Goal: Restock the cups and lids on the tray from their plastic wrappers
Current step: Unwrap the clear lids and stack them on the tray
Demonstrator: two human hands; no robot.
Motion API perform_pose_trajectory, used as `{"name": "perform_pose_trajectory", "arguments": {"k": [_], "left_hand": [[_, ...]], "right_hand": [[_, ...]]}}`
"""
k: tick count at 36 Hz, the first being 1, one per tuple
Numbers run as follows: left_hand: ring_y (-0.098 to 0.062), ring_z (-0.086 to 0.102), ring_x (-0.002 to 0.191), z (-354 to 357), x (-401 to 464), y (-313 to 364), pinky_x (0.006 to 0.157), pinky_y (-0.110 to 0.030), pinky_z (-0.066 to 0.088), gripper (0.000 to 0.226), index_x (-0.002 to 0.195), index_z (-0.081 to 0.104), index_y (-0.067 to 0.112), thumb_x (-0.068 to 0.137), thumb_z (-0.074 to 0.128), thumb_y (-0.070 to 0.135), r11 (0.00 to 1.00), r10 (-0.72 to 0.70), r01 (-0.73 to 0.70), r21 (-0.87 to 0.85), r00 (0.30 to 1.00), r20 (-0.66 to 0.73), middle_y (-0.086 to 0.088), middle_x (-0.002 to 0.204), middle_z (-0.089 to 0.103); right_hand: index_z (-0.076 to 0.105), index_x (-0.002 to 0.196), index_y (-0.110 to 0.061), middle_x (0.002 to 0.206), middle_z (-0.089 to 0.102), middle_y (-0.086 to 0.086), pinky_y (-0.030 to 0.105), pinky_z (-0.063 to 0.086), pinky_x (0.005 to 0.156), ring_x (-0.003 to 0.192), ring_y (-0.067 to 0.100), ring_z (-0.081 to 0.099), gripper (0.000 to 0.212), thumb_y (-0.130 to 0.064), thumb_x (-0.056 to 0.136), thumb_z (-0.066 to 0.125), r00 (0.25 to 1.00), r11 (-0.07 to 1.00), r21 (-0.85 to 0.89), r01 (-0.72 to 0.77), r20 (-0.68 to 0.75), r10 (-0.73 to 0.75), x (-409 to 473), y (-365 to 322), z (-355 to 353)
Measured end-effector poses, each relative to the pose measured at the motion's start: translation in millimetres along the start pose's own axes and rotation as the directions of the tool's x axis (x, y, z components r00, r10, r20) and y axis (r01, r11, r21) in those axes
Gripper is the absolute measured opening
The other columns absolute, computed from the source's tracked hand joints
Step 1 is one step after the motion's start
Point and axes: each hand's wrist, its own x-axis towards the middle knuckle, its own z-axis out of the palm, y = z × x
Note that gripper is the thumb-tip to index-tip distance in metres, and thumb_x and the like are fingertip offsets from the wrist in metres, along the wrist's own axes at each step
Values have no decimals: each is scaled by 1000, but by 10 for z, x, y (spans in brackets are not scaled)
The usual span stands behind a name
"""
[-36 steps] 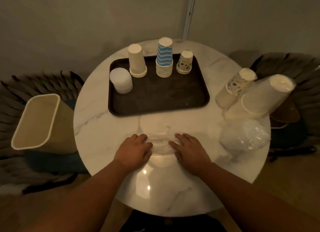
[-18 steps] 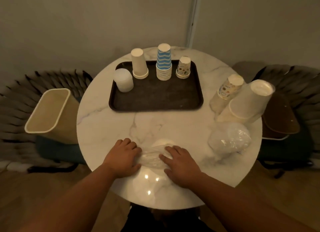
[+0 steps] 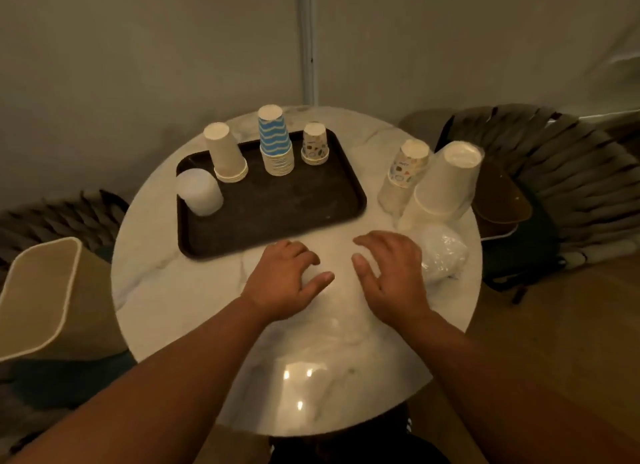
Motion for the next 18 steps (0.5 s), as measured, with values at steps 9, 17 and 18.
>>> {"name": "perform_pose_trajectory", "arguments": {"k": [9,17,18], "left_hand": [[-15,50,121,162,824,959,97,-25,38,54,131,55,19,93,53,57,914,-22,36,-404,999,40,0,133,52],[-22,45,134,496,1233,1493,104,-31,35,70,147,40,19,92,51,61,694,-264,393,-603,918,295,-6,150,43],[-23,46,133,534,1258,1519,104,-31,36,70,148,39,19,92,53,59,669,-284,429,-606,902,325,-5,150,44]], "right_hand": [[59,119,-18,114,57,0,54,40,102,110,21,52,37,-42,96,42,767,843,143,-518,-357,532,57,642,-615],[44,142,-26,135,50,-3,34,40,96,117,15,48,44,-41,101,46,549,376,479,-793,296,782,12,1225,-646],[47,141,-26,135,52,-3,36,41,100,118,16,50,43,-43,101,45,535,332,487,-808,370,760,20,1249,-624]]}}
